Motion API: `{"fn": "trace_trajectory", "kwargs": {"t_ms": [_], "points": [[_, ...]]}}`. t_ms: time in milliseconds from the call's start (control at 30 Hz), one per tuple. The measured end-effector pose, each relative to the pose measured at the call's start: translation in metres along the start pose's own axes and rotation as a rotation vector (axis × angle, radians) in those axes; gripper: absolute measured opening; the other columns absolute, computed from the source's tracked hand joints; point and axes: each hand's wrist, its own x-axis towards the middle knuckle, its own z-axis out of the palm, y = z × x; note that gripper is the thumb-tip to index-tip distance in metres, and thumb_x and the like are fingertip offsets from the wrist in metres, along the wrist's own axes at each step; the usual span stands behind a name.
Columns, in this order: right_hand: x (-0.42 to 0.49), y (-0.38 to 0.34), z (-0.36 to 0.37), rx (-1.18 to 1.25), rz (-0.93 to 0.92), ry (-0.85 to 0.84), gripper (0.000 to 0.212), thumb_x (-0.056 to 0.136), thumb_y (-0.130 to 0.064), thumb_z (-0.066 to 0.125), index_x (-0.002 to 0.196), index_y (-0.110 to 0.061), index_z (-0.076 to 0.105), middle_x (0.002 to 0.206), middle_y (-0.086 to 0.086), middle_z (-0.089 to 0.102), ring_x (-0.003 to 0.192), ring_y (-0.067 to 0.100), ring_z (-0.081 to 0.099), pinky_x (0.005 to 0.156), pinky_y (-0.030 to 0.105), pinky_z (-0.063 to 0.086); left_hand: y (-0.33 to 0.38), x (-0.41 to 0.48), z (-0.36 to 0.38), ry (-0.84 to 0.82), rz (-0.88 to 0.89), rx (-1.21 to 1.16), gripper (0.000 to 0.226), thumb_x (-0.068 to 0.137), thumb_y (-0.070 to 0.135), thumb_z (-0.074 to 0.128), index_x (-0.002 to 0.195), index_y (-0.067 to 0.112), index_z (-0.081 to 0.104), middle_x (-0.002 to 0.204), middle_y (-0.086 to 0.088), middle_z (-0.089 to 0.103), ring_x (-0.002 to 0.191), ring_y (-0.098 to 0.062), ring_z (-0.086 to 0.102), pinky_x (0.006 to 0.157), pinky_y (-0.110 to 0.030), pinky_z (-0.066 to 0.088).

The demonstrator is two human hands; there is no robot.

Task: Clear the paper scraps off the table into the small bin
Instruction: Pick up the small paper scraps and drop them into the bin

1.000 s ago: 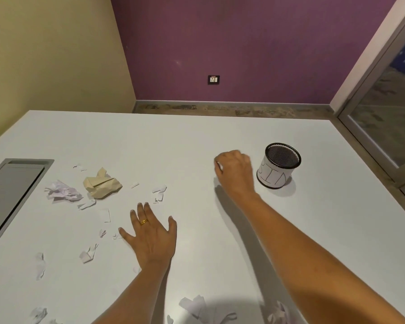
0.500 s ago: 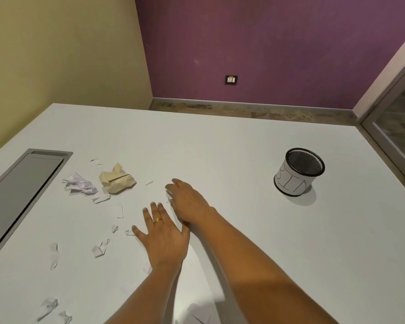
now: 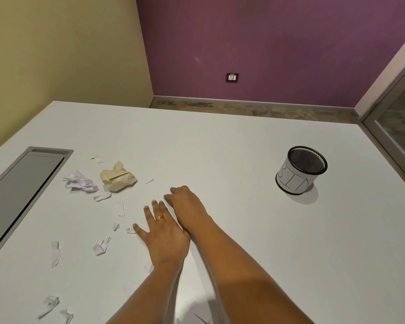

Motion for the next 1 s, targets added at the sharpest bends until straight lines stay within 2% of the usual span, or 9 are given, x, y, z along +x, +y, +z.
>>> {"fn": "trace_trajectory", "kwargs": {"t_ms": [100,167,267,400,667,733,800,867,1000], "points": [[-0.006,-0.001,0.002,-0.007,-0.026,0.024,0.023,0.091,0.006,0.038,0.085,-0.001,0.059,0.068,0.002,0.029,0.099,0.026,0.047,0.066,0.028,0.027,0.0,0.0,-0.001,-0.007,0.005,0.005,0.064,0.091,0.028,0.035,0.146,0.008,0.011,0.158,-0.008,0.012,0.146,-0.027,0.006,0.112,-0.059,0.013],[-0.01,-0.002,0.002,-0.01,-0.025,0.028,0.027,0.091,0.007,0.038,0.071,-0.008,0.05,0.064,0.003,0.029,0.089,0.022,0.041,0.066,0.027,0.027,0.001,0.0,-0.001,-0.01,0.006,0.022,0.065,0.09,0.028,0.035,0.146,0.008,0.009,0.158,-0.008,0.011,0.146,-0.027,0.006,0.112,-0.059,0.014],[-0.013,-0.004,0.001,0.048,0.003,0.047,0.026,0.09,0.01,0.038,0.08,-0.004,0.057,0.091,0.019,0.057,0.091,0.024,0.044,0.067,0.028,0.028,0.0,0.0,-0.001,-0.019,0.008,0.034,0.068,0.089,0.027,0.038,0.146,0.008,0.007,0.158,-0.008,0.009,0.146,-0.028,0.005,0.112,-0.059,0.014],[-0.014,-0.006,0.001,0.055,0.025,0.054,0.026,0.088,0.011,0.037,0.093,0.003,0.061,0.102,0.022,0.059,0.097,0.028,0.049,0.068,0.029,0.028,-0.001,0.0,-0.001,-0.034,0.015,0.054,0.071,0.088,0.029,0.042,0.146,0.007,0.006,0.158,-0.008,0.009,0.146,-0.028,0.004,0.112,-0.059,0.015],[-0.02,0.004,-0.007,0.138,0.196,0.058,0.033,0.079,0.015,0.042,0.054,-0.006,0.039,0.06,0.005,0.035,0.069,0.019,0.042,0.046,0.023,0.022,0.001,0.0,-0.002,-0.013,0.007,-0.005,0.07,0.092,0.046,0.033,0.146,0.007,0.014,0.157,-0.009,0.016,0.145,-0.028,0.009,0.111,-0.061,0.015],[-0.021,0.011,-0.017,0.21,0.25,0.122,0.017,0.077,0.014,0.043,0.064,0.005,0.052,0.071,0.015,0.052,0.07,0.028,0.052,0.052,0.031,0.037,0.002,-0.001,-0.003,0.003,0.007,-0.024,0.071,0.091,0.051,0.029,0.145,0.006,0.018,0.155,-0.01,0.021,0.145,-0.028,0.013,0.11,-0.061,0.016],[-0.024,0.023,-0.034,0.281,0.267,0.219,0.019,0.078,0.011,0.045,0.085,0.014,0.063,0.093,0.023,0.065,0.087,0.035,0.061,0.075,0.04,0.049,0.003,-0.002,-0.004,0.016,0.011,-0.043,0.07,0.09,0.049,0.032,0.144,0.004,0.022,0.154,-0.012,0.025,0.144,-0.029,0.016,0.109,-0.062,0.016],[-0.027,0.037,-0.055,0.289,0.274,0.318,0.023,0.079,0.009,0.049,0.095,0.013,0.066,0.102,0.024,0.066,0.098,0.034,0.06,0.087,0.039,0.044,0.003,-0.003,-0.004,0.025,0.013,-0.056,0.07,0.09,0.047,0.035,0.143,0.003,0.025,0.153,-0.012,0.027,0.143,-0.03,0.018,0.109,-0.062,0.017],[-0.037,0.072,-0.106,0.335,0.381,0.584,0.028,0.079,0.009,0.051,0.099,0.006,0.07,0.106,0.021,0.069,0.103,0.03,0.062,0.088,0.024,0.038,0.003,-0.003,-0.004,0.021,0.019,-0.049,0.07,0.09,0.047,0.037,0.142,0.002,0.026,0.152,-0.013,0.028,0.142,-0.03,0.019,0.108,-0.062,0.018]]}}
